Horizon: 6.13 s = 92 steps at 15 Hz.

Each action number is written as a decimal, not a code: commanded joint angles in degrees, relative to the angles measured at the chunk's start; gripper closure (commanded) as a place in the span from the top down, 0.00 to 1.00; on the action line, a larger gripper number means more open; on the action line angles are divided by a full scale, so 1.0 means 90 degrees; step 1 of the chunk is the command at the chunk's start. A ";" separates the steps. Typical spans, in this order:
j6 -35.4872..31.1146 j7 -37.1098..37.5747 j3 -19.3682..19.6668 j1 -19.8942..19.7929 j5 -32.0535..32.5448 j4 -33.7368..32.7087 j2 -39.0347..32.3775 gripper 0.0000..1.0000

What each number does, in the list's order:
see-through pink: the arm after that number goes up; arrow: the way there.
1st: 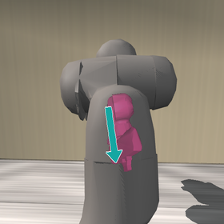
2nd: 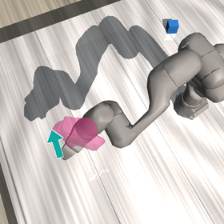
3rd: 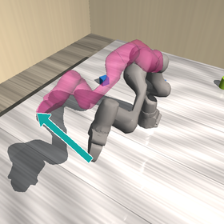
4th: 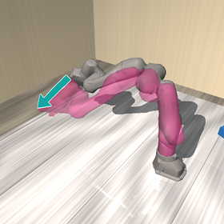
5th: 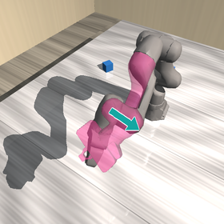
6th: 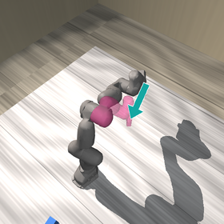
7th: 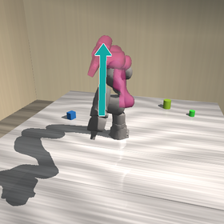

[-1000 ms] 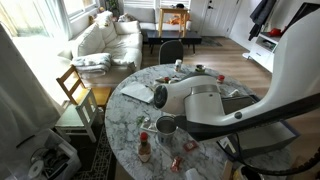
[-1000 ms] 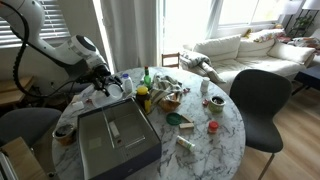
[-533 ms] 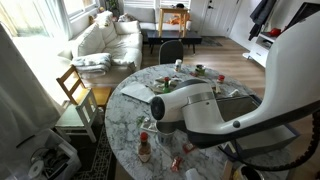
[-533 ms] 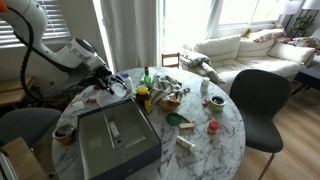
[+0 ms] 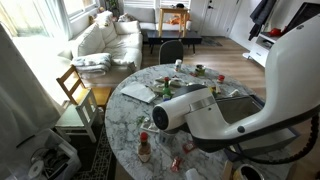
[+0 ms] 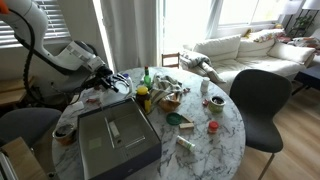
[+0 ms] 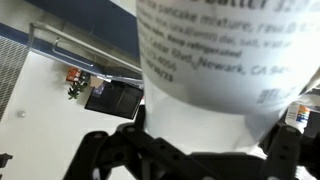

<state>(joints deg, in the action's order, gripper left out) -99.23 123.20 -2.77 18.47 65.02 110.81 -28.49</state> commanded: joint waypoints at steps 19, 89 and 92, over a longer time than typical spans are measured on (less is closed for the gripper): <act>-0.2341 0.2330 -0.0336 -0.1000 0.3752 0.1634 0.0885 0.71; -0.4601 -0.1476 -0.0818 -0.1752 0.1695 0.2232 0.1561 1.00; -0.4937 -0.2052 -0.0711 -0.1753 0.0885 0.2306 0.1736 1.00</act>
<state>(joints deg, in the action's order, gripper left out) -139.75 109.69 -10.11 3.18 79.72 129.26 -14.55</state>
